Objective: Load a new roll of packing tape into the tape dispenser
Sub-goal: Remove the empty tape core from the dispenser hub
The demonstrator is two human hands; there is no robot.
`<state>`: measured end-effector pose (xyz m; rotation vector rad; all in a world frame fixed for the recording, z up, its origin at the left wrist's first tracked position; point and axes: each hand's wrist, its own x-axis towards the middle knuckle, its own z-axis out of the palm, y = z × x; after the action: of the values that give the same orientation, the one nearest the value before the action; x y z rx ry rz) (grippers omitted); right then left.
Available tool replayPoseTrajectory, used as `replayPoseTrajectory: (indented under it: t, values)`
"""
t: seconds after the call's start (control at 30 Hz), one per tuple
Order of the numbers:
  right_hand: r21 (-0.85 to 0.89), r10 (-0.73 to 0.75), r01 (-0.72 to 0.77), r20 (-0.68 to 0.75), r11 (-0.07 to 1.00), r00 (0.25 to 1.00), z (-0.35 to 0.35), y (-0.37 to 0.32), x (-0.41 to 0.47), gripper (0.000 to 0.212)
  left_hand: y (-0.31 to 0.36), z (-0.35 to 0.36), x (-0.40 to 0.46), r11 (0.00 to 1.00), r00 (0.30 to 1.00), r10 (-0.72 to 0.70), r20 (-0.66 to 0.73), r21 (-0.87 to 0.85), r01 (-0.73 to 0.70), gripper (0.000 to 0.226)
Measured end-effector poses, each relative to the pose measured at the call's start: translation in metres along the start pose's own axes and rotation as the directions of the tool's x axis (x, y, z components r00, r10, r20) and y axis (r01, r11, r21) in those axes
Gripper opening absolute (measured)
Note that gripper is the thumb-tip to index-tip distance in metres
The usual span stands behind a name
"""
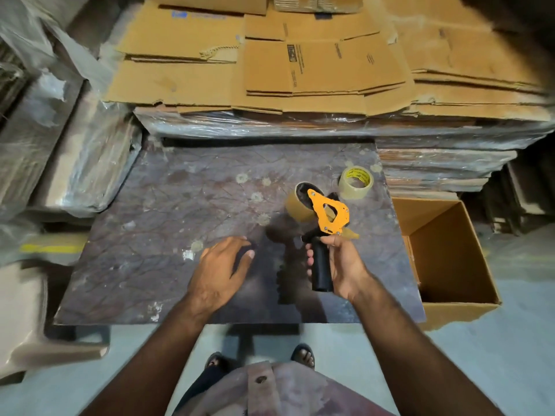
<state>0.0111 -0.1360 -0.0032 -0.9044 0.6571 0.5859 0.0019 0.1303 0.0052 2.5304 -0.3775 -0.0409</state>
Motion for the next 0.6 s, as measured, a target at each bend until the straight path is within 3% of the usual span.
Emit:
replayPoseTrajectory:
  t: [0.2, 0.27, 0.33, 0.4, 0.47, 0.5, 0.6]
  values:
    - [0.079, 0.009, -0.034, 0.302, 0.996, 0.953, 0.094, 0.011, -0.017, 0.033, -0.027, -0.05, 0.028, 0.979, 0.981, 0.064, -0.184, -0.178, -0.097, 0.029]
    - [0.128, -0.018, -0.037, 0.402, 0.991, 0.915, 0.12, 0.018, -0.018, 0.036, -0.037, -0.067, 0.032, 0.947, 0.978, -0.035, -0.205, -0.32, -0.033, 0.025]
    - [0.167, -0.04, -0.052, 0.504, 0.985, 0.863, 0.141, 0.026, -0.018, 0.038, -0.045, -0.084, 0.034, 0.803, 0.961, -0.249, -0.118, -0.581, 0.137, 0.02]
    - [0.194, -0.048, -0.09, 0.607, 0.977, 0.793, 0.159, 0.037, -0.018, 0.042, -0.055, -0.098, 0.038, 0.529, 0.927, -0.36, 0.11, -0.794, 0.299, 0.032]
    - [0.192, -0.043, -0.127, 0.692, 0.973, 0.72, 0.176, 0.048, -0.021, 0.047, -0.064, -0.114, 0.043, 0.284, 0.892, -0.308, 0.332, -0.863, 0.419, 0.048]
    - [0.183, -0.042, -0.132, 0.721, 0.974, 0.692, 0.183, 0.054, -0.024, 0.05, -0.068, -0.121, 0.046, 0.215, 0.881, -0.26, 0.395, -0.866, 0.452, 0.055]
    - [0.177, -0.059, -0.113, 0.749, 0.978, 0.66, 0.199, 0.07, -0.031, 0.056, -0.068, -0.134, 0.048, 0.14, 0.9, -0.128, 0.418, -0.89, 0.433, 0.044]
